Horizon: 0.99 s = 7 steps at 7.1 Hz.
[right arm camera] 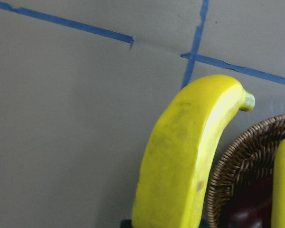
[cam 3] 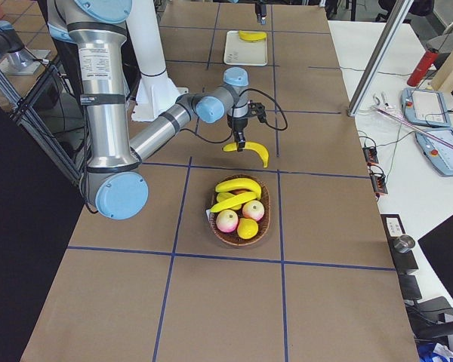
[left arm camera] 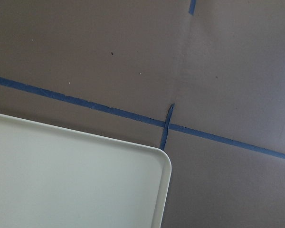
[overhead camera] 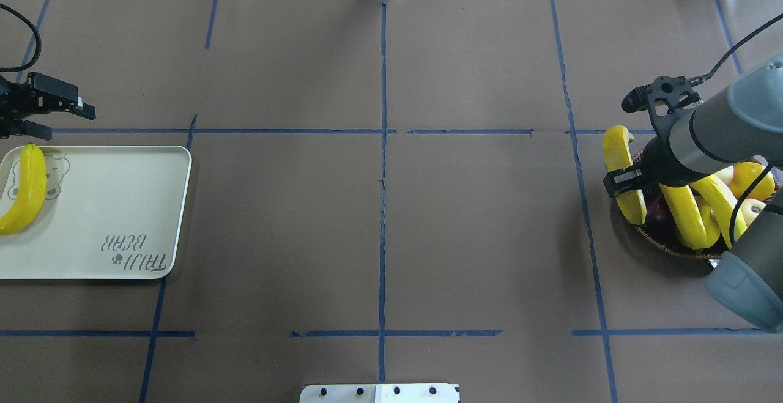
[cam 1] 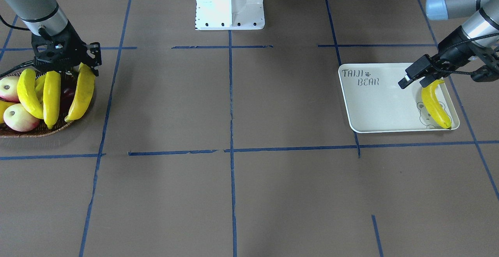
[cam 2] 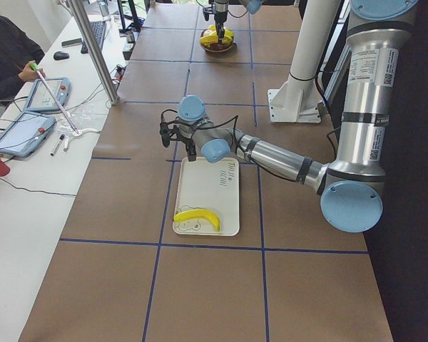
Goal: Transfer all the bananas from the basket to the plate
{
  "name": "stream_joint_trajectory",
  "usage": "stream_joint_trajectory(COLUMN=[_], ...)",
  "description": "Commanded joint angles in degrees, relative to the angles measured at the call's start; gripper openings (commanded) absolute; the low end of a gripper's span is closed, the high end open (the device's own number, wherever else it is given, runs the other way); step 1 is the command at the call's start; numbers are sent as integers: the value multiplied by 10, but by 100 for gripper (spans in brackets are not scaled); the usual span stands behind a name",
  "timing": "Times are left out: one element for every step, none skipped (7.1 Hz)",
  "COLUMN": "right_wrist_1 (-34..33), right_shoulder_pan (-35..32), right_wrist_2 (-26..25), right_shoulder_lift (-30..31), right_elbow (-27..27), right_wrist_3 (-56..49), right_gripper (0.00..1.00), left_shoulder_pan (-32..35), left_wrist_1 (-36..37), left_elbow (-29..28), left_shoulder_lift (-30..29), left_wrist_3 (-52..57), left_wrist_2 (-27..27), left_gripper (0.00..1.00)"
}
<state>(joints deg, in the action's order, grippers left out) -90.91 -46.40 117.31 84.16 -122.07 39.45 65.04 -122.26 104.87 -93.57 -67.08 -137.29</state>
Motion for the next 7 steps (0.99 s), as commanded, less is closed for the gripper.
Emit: stream_joint_trajectory(right_wrist_1=[4, 6, 12, 42, 82, 114, 146], right_shoulder_pan=[-11, -10, -8, -4, 15, 44, 60], right_wrist_2=[49, 62, 70, 87, 90, 84, 79], right_shoulder_lift=[-56, -100, -140, -145, -145, -145, -145], right_elbow=[-8, -7, -8, -9, -9, -10, -15], right_wrist_3=[18, 87, 144, 165, 188, 237, 248], right_gripper=[0, 0, 0, 1, 1, 1, 1], left_shoulder_pan=[0, -24, -52, -89, -96, -96, -99], left_wrist_1=[-6, -7, -7, -8, -13, -24, -56], left_elbow=[-2, 8, 7, 5, 5, 6, 4], left_shoulder_lift=[-36, -67, -119, -164, -202, -229, -246], left_wrist_3=[-59, -122, -191, -254, -309, -345, -385], left_wrist_2=[-5, -5, -5, -2, 0, 0, 1], left_gripper=[100, 100, 100, 100, 100, 100, 100])
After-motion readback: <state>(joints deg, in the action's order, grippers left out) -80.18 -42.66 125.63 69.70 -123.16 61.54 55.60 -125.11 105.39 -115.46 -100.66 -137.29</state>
